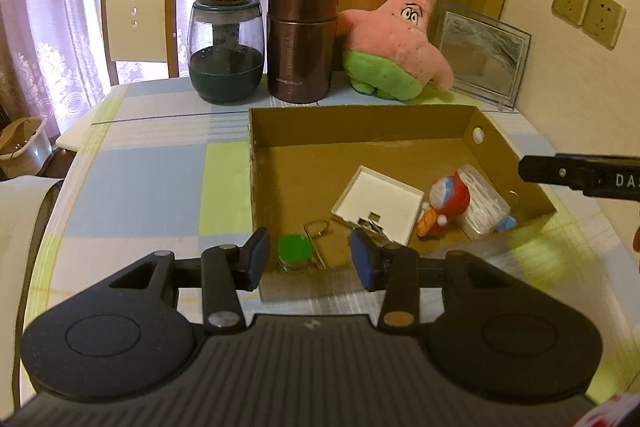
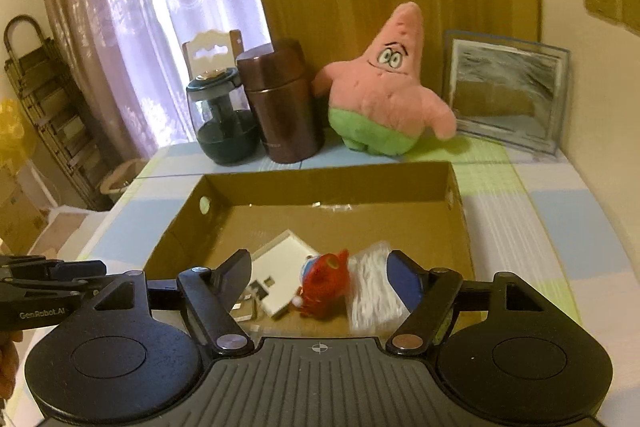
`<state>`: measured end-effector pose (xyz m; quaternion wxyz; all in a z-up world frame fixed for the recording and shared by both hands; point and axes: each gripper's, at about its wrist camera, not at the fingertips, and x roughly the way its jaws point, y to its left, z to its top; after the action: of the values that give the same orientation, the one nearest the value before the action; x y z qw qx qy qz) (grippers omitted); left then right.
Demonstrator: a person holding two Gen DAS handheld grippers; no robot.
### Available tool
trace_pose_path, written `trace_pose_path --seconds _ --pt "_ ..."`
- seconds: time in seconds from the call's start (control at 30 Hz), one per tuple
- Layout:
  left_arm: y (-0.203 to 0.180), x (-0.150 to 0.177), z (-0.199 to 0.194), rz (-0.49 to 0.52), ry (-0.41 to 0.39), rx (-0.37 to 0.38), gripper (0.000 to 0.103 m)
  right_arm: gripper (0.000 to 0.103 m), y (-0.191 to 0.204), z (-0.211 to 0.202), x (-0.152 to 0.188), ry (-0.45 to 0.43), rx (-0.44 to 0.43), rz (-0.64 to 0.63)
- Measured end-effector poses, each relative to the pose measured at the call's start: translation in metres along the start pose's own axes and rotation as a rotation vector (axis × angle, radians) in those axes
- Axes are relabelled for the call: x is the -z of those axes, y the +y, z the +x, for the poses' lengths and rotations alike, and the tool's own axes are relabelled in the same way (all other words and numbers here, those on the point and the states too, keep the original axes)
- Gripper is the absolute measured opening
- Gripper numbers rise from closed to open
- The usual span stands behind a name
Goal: Organize rigid objects
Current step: 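Open the left gripper to drop the cylinder while the right releases the Doraemon figure, then withdraw both tools from the box toward the remaining table items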
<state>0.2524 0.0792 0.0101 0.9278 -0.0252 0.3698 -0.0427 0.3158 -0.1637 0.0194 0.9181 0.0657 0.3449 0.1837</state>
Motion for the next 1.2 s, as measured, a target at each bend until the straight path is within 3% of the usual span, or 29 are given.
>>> trace_pose_path --seconds 0.27,0.77,1.2 --pt "-0.011 0.031 -0.042 -0.011 -0.012 -0.011 0.044 0.072 0.014 -0.051 0.048 0.013 -0.004 0.040" --pt "-0.029 0.105 -0.114 -0.047 -0.016 -0.080 0.059 0.073 0.042 -0.134 0.126 0.025 0.013 0.088" --pt "-0.037 0.147 -0.148 -0.060 0.002 -0.090 0.079 0.080 0.061 -0.162 0.156 0.054 0.058 0.074"
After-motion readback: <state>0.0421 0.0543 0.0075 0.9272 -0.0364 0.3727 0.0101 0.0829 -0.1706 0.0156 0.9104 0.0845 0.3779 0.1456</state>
